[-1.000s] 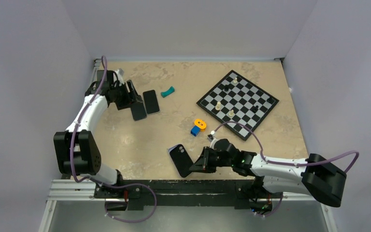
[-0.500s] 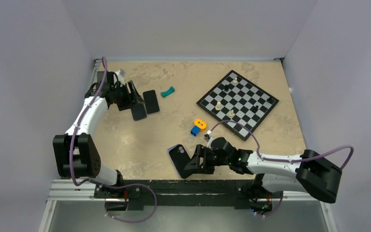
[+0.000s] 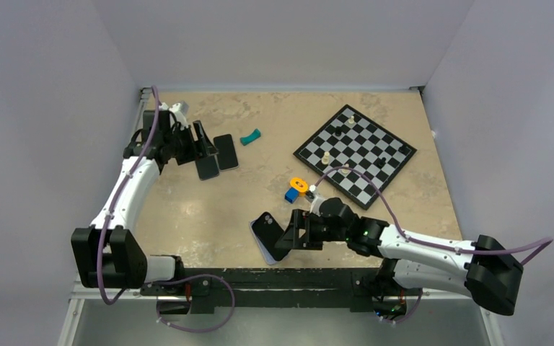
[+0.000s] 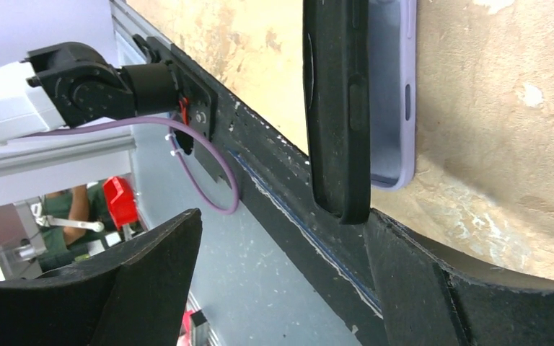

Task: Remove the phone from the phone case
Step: Place the phone case on the phone case.

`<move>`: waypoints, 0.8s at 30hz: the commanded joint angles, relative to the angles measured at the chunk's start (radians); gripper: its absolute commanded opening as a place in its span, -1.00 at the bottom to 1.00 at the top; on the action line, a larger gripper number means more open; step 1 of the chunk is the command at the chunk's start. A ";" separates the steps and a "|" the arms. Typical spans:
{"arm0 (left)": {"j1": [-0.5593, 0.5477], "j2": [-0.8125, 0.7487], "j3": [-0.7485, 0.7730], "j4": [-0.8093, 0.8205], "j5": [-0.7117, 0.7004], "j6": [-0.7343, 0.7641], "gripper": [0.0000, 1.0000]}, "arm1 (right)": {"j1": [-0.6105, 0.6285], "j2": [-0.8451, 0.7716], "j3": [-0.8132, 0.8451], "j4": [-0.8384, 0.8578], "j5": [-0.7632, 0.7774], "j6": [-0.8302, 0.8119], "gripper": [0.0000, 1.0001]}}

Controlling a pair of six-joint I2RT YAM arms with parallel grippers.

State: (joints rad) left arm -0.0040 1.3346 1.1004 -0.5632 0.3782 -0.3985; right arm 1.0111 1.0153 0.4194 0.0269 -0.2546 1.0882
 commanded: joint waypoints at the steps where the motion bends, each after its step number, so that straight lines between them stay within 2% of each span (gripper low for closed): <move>1: -0.031 -0.061 -0.012 0.026 -0.041 0.049 0.44 | -0.005 -0.024 0.050 -0.061 0.002 -0.101 0.72; 8: -0.048 -0.079 -0.018 0.030 -0.060 0.053 0.45 | -0.003 0.041 0.077 0.027 -0.185 -0.180 0.67; 12: -0.053 -0.084 -0.019 0.027 -0.063 0.059 0.44 | -0.003 0.053 0.098 0.002 -0.219 -0.214 0.67; 21: -0.055 -0.124 -0.023 0.021 -0.071 0.072 0.46 | -0.004 0.016 0.200 -0.269 -0.058 -0.292 0.70; 24: -0.056 -0.171 -0.032 0.038 -0.058 0.064 0.46 | -0.003 -0.002 0.235 -0.283 -0.056 -0.321 0.70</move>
State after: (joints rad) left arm -0.0540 1.2362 1.0805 -0.5629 0.3157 -0.3534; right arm 1.0077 1.0477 0.5797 -0.1852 -0.3592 0.8349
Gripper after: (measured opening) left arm 0.729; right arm 0.848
